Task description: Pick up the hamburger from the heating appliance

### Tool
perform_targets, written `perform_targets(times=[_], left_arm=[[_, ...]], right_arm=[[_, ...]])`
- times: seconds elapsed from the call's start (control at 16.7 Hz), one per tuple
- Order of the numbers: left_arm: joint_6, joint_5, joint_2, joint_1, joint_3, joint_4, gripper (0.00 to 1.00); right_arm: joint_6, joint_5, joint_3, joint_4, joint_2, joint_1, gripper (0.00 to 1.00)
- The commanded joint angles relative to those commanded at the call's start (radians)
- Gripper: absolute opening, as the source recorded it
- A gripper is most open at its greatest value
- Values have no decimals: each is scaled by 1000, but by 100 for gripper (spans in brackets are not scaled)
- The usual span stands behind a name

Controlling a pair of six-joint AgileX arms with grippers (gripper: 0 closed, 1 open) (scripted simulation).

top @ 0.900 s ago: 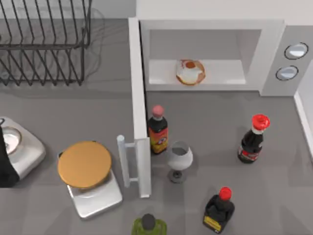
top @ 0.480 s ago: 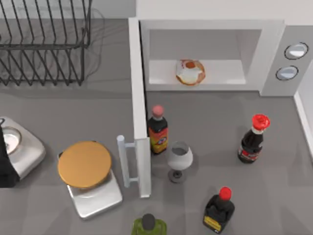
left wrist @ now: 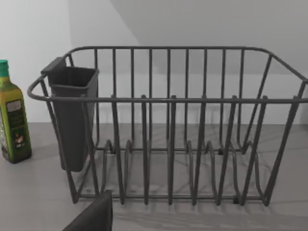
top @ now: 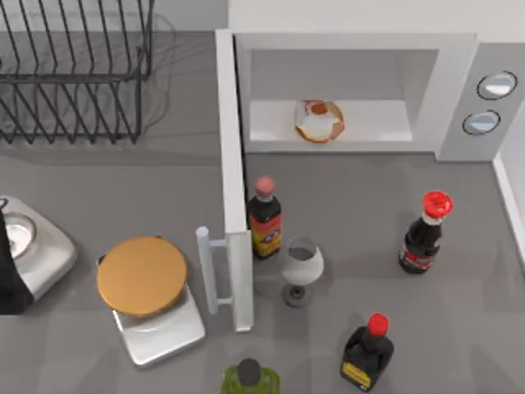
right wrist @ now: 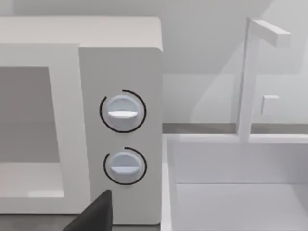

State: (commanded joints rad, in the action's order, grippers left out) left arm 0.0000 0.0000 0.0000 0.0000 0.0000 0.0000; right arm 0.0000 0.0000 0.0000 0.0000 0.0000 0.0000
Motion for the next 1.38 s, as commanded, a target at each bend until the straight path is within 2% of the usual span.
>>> perform_targets(times=[0.54, 0.78, 1.02, 1.38], left_arm=[[0, 0, 0, 0, 0, 0, 100], [0, 0, 0, 0, 0, 0, 100], [0, 0, 0, 0, 0, 0, 100], [0, 0, 0, 0, 0, 0, 100]], right_arm=[[0, 0, 0, 0, 0, 0, 100], [13, 30, 60, 42, 100, 29, 100], [44, 102, 206, 141, 366, 105, 100], [110, 256, 520, 351, 983, 282, 100]])
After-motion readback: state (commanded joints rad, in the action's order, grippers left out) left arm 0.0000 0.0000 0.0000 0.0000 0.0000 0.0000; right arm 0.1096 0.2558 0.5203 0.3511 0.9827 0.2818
